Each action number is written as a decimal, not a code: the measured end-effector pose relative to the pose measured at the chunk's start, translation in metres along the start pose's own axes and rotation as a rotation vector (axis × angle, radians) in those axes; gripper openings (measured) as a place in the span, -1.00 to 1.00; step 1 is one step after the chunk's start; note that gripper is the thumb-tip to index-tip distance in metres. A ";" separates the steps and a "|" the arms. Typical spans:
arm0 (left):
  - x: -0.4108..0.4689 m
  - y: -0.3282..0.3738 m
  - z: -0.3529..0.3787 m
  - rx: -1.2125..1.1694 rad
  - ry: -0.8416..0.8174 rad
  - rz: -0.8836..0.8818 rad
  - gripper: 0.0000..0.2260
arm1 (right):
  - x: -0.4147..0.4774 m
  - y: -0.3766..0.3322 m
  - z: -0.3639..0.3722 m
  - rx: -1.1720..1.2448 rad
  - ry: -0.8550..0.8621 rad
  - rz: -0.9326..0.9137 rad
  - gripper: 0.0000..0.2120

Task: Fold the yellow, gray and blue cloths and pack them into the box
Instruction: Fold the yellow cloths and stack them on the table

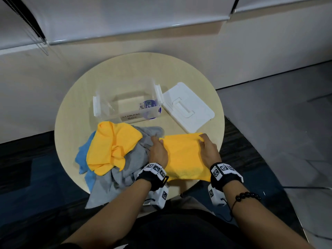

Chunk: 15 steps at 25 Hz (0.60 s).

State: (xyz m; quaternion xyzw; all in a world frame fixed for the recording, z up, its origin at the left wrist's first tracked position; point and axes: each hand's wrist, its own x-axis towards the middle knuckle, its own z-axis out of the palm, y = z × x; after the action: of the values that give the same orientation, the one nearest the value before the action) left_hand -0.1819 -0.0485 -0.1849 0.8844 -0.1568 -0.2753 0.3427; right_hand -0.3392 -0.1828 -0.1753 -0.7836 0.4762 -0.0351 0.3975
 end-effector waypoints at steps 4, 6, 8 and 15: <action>-0.002 0.000 0.030 0.069 -0.063 -0.077 -0.73 | 0.009 0.026 -0.003 0.025 -0.044 0.172 -0.75; 0.000 0.005 0.041 0.093 -0.067 -0.113 -0.75 | 0.020 0.032 -0.009 0.109 -0.047 0.230 -0.70; 0.007 0.011 0.050 0.098 -0.017 -0.126 -0.73 | 0.031 0.032 -0.014 0.210 -0.052 0.276 -0.61; 0.028 0.010 0.059 0.004 0.093 -0.063 -0.80 | 0.040 0.044 -0.006 0.042 -0.312 0.221 -0.70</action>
State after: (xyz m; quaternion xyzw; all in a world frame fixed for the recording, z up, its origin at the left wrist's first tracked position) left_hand -0.1955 -0.0996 -0.2245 0.9014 -0.1132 -0.2445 0.3389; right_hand -0.3513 -0.2269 -0.2129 -0.7139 0.4910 0.1207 0.4843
